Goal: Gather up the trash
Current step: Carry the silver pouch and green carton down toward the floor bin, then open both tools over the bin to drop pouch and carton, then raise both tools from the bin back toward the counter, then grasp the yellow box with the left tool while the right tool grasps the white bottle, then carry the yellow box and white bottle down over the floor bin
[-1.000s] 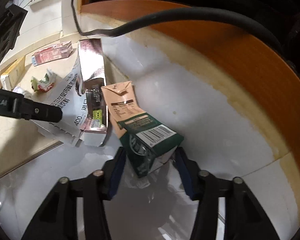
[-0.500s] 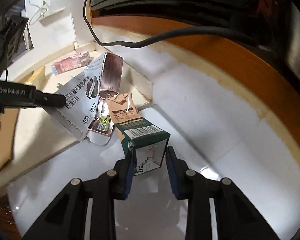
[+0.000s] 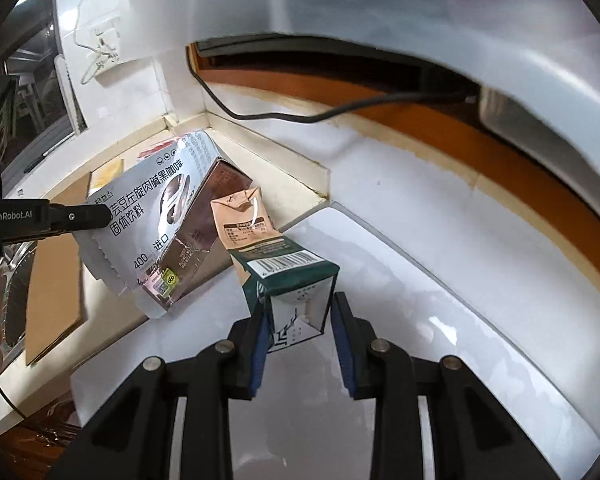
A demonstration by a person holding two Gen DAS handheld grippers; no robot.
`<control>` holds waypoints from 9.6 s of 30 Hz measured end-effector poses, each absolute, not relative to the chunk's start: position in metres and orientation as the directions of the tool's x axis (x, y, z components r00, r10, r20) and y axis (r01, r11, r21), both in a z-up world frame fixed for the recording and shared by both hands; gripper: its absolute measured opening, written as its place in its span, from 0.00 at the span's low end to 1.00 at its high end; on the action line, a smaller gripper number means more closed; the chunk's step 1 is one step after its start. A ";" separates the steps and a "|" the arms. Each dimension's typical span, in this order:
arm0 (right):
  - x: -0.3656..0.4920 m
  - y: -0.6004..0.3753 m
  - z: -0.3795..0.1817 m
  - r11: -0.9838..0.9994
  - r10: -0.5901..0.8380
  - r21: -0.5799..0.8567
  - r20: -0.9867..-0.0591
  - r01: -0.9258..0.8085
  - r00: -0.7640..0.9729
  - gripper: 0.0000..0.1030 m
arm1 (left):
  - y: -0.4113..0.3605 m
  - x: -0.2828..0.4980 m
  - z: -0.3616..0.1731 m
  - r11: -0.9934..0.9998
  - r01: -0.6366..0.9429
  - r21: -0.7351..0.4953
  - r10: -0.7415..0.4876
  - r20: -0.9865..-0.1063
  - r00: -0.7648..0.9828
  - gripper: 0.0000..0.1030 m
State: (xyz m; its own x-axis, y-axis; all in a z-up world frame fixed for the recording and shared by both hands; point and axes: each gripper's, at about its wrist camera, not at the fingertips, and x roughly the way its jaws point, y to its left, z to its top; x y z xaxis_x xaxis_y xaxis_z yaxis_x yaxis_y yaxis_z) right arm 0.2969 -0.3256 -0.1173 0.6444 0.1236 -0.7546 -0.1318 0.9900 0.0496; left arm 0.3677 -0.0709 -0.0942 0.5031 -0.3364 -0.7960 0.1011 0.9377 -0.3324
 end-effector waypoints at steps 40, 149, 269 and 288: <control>-0.007 -0.140 -0.198 0.994 0.107 0.091 -0.909 -0.059 0.403 0.29 | 0.071 0.015 -0.124 0.966 0.209 -0.150 -0.222 -0.894 0.388 0.01; 0.138 -0.165 0.012 0.923 0.285 -0.020 -0.635 -0.384 0.718 0.47 | 0.045 0.123 0.075 0.992 -0.031 0.125 0.105 -0.644 0.758 0.78; 0.118 -0.136 -0.090 0.887 0.380 0.180 -0.809 -0.426 0.449 0.22 | 0.022 0.101 0.000 0.984 0.147 -0.099 -0.163 -0.830 0.534 0.39; 0.079 -0.129 -0.323 0.936 0.306 0.246 -0.922 -0.250 0.238 0.22 | 0.017 0.042 -0.244 0.977 0.141 -0.162 -0.208 -0.880 0.427 0.39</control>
State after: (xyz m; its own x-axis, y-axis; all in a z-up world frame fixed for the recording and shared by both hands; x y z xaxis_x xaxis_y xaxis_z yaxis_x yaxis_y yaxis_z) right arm 0.0789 -0.1290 -0.3230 0.2382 0.3063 -0.9216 -0.2504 0.9363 0.2465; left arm 0.0421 0.0173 -0.2438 0.4271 -0.2076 -0.8801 0.1406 0.9767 -0.1622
